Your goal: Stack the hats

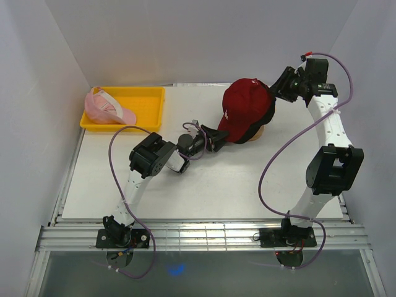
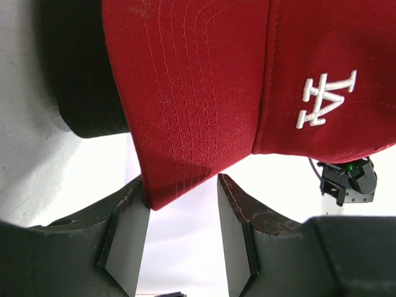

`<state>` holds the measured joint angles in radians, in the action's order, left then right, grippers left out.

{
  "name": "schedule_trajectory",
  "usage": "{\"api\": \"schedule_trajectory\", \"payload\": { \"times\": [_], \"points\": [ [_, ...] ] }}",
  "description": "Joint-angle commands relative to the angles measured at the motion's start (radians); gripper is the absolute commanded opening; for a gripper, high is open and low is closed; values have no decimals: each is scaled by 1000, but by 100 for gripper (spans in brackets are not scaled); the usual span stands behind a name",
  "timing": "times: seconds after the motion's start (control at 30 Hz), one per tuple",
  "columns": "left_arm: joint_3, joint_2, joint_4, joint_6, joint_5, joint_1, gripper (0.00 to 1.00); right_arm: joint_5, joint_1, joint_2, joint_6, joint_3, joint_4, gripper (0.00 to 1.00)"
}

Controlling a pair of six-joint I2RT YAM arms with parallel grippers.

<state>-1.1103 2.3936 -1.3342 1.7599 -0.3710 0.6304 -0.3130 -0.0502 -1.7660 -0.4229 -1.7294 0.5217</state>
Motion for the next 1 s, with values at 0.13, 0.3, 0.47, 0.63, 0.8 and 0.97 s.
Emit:
{"api": "schedule_trajectory", "payload": {
  "times": [0.13,0.3,0.47,0.63,0.8,0.97],
  "points": [
    [-28,-91,-66,-17,-31,-8,55,26,1,8,15,-13,12,46],
    [-37,-91,-57,-20,-34,-8,55,38,1,5,22,-1,15,47],
    [-37,-94,-49,-25,-36,-9,55,34,1,-16,19,-21,21,54],
    [-40,-94,-43,-28,-40,-12,54,31,0,-23,19,-10,15,53],
    [-39,-97,-37,-30,-40,-12,54,46,0,-20,21,10,12,40],
    [-36,-99,-25,-36,-40,-12,54,89,-2,-9,30,24,15,31]
  ]
}}
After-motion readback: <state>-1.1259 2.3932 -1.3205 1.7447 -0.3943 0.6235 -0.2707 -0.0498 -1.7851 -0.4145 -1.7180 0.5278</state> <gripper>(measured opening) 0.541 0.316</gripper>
